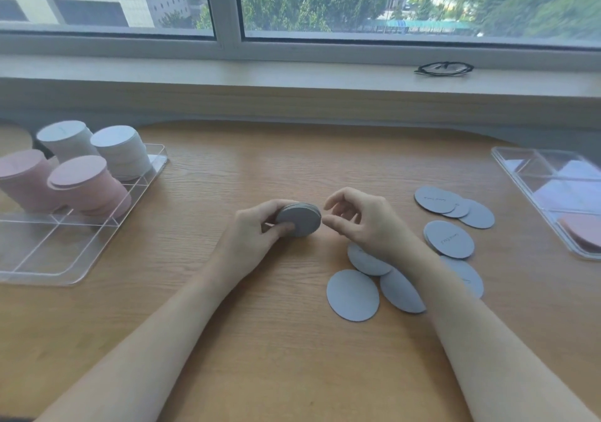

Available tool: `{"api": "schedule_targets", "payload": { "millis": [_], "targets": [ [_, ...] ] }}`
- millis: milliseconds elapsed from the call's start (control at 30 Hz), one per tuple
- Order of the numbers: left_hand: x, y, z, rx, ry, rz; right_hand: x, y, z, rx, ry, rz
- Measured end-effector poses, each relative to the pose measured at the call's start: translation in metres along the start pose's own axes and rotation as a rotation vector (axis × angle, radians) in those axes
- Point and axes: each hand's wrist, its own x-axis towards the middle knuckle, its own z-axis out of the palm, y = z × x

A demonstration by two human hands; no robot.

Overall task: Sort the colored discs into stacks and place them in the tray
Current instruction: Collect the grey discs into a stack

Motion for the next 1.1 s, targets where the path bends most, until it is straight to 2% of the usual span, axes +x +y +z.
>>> {"api": "schedule_targets", "payload": {
  "millis": [67, 200, 300, 433, 667, 967, 1100],
  "targets": [
    [0.001, -0.003, -0.001, 0.02, 0.016, -0.005, -0.001, 0.007, -0.017, -0.196, -0.112, 0.021],
    [0.0, -0.002, -0.001, 0.007, 0.052, -0.008, -0.011, 0.012, -0.045, -0.31, -0.365, 0.199],
    [0.0, -0.004, -0.001, 0.01, 0.052, -0.027, -0.015, 0.011, -0.05, -0.357, -0.413, 0.255],
    [0.0, -0.006, -0.001, 0.006, 0.055, -0.035, -0.014, 0.006, -0.046, -0.355, -0.364, 0.24],
    [0.0, -0.006, -0.001, -0.02, 0.048, -0.029, -0.011, 0.006, -0.039, -0.199, -0.281, 0.223],
    [-0.001, -0.003, 0.0, -0.043, 0.017, -0.019, -0.002, 0.008, -0.016, 0.153, 0.032, 0.116],
    [0.0, -0.003, 0.002, -0.087, -0.008, -0.018, 0.0, 0.006, -0.002, 0.223, 0.041, 0.063]
  ]
}}
